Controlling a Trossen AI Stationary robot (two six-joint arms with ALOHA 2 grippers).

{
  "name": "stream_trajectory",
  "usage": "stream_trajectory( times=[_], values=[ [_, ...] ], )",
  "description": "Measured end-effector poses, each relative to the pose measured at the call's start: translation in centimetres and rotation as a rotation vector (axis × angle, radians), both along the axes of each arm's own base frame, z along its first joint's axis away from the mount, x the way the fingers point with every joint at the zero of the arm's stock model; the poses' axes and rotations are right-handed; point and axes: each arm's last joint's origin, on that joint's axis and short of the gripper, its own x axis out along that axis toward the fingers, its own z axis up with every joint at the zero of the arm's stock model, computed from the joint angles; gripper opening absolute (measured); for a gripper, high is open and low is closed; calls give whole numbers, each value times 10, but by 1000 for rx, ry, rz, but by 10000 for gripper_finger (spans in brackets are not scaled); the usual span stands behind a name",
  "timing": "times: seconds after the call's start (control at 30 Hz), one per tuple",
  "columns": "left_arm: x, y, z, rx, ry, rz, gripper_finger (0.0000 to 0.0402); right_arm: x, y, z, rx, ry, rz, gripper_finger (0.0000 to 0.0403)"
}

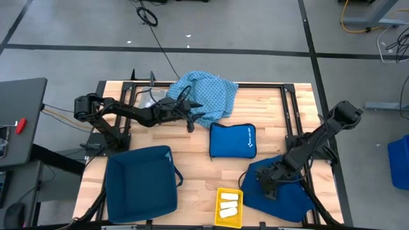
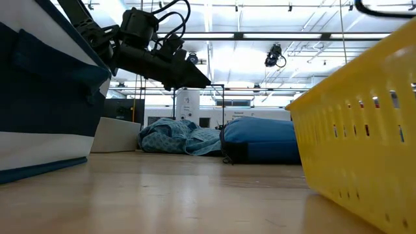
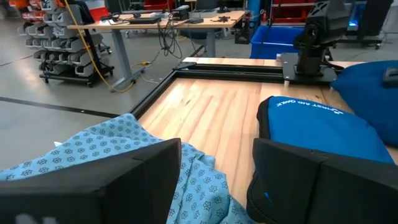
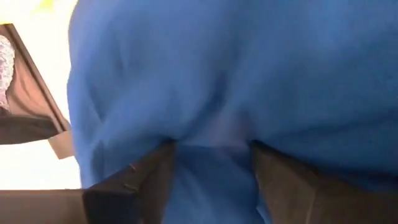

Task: Pick & place medical supplies in basket/bin
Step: Put the dark blue patient gown into the blue bin

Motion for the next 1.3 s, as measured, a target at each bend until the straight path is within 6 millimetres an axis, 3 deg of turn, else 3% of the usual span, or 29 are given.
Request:
stream_trajectory(
  times=[0.17,0.43,0.8,1.03,1.13,1.3],
  values=[
    [0,0,0,0,0,0,203,-5,-1,-15,9,-22,9,254],
    [0,0,0,6,2,0,204,7,3,-10,83,-109,-18,242],
    [0,0,0,6,-2,0,204,9,2,-8,169,-44,-43,333],
    [0,0,1,8,-4,3,204,9,-3,-10,142,16,-98,343],
    [0,0,2,10,-9,4,204,13,-2,-4,225,16,-121,338],
    [2,1,4,12,-18,4,204,21,4,26,277,-16,-97,328]
  ],
)
